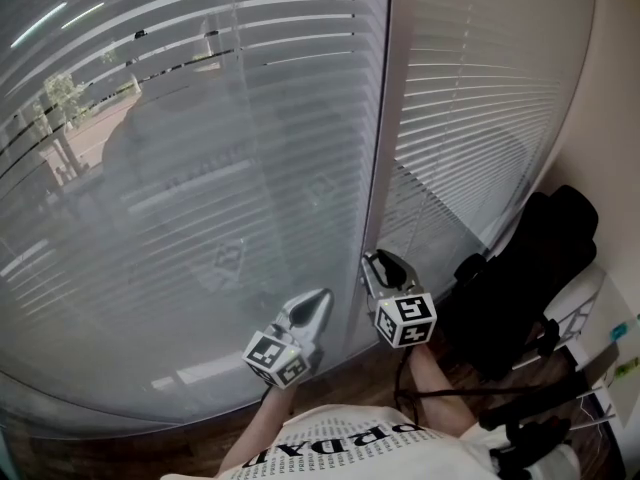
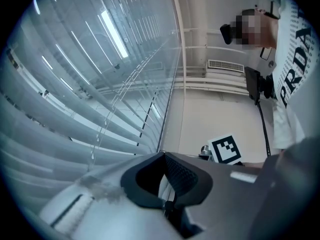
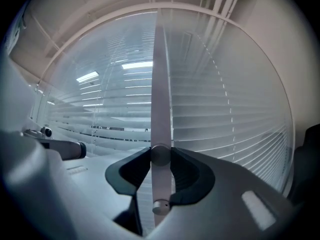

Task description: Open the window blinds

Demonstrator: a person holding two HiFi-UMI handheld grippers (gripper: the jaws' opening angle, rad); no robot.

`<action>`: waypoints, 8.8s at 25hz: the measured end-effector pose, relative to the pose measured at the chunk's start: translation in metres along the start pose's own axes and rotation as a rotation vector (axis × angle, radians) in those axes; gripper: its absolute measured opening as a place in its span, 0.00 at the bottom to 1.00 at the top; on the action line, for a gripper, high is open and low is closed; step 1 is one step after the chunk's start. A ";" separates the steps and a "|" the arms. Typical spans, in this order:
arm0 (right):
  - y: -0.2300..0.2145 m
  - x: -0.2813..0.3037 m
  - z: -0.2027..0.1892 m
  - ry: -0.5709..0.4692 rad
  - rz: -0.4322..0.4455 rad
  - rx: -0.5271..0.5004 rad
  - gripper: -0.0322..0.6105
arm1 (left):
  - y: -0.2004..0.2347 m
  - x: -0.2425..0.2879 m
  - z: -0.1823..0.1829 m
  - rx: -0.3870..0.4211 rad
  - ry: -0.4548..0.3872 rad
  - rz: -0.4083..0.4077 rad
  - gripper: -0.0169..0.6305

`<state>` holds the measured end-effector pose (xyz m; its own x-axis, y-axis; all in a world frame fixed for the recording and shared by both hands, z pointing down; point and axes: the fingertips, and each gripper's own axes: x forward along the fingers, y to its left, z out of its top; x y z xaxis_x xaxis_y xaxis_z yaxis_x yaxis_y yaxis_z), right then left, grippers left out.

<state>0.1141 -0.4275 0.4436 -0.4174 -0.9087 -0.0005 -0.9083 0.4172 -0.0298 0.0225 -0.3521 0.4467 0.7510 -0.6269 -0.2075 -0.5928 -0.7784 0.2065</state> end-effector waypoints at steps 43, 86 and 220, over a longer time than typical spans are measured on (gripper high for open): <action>0.003 -0.002 0.002 0.015 0.004 -0.022 0.26 | 0.001 -0.002 0.001 0.005 0.008 -0.003 0.02; 0.003 -0.003 0.008 -0.015 0.008 0.003 0.26 | 0.002 -0.005 0.000 -0.002 0.007 0.004 0.02; 0.004 0.001 -0.001 0.010 0.019 -0.086 0.24 | 0.001 0.006 -0.008 -0.038 0.027 -0.018 0.02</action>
<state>0.1094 -0.4269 0.4442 -0.4347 -0.9005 0.0100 -0.8989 0.4345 0.0561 0.0290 -0.3560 0.4534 0.7692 -0.6115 -0.1855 -0.5683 -0.7874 0.2389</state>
